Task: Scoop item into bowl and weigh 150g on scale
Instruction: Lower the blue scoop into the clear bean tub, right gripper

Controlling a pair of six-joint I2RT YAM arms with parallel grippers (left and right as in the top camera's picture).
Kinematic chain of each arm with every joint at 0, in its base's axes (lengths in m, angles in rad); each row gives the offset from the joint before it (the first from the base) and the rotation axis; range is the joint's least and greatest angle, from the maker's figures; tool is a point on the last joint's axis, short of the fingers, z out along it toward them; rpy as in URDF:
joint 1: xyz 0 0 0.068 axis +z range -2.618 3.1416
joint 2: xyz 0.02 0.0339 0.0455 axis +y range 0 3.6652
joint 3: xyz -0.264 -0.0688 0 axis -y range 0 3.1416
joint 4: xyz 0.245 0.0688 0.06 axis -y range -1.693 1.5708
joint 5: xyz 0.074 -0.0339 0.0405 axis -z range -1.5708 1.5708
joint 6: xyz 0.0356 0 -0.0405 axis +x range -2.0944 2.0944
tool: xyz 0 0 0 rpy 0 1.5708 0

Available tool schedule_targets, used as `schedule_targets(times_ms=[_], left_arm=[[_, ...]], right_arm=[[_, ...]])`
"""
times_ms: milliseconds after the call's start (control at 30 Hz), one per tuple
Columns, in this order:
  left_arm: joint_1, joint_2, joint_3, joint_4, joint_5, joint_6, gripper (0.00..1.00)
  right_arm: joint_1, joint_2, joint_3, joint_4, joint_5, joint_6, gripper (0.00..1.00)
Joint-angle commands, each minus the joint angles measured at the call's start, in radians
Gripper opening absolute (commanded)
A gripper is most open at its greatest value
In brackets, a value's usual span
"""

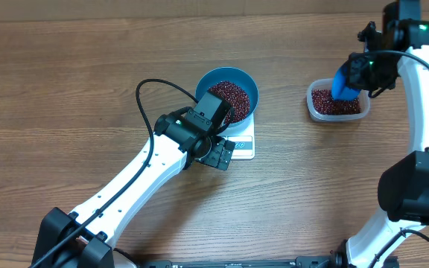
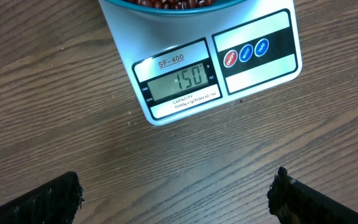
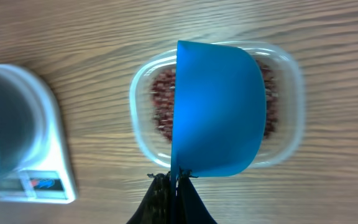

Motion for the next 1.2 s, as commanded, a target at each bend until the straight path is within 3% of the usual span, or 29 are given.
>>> schedule_targets(times_ms=[0,300,900,1000,1067,1167], left_arm=[[-0.001,-0.001,-0.01,0.001,-0.013,0.002,1.0],[-0.001,-0.001,-0.01,0.001,-0.013,0.001,1.0],[-0.001,-0.001,-0.01,0.001,-0.013,0.001,1.0],[-0.001,-0.001,-0.01,0.001,-0.013,0.002,1.0],[-0.001,-0.001,-0.01,0.001,-0.013,0.001,0.99],[-0.001,-0.001,-0.01,0.001,-0.013,0.001,0.99]], right_arm=[[-0.032,-0.002,0.019,0.005,-0.135,-0.049,0.04],[-0.086,-0.002,-0.103,0.05,-0.245,-0.093,0.04],[-0.099,-0.002,-0.292,0.231,-0.269,-0.092,0.04],[-0.099,-0.002,-0.293,0.23,-0.268,-0.092,0.21],[-0.099,-0.002,-0.293,0.23,-0.265,-0.093,0.22],[-0.099,-0.002,-0.293,0.23,-0.256,-0.093,0.37]])
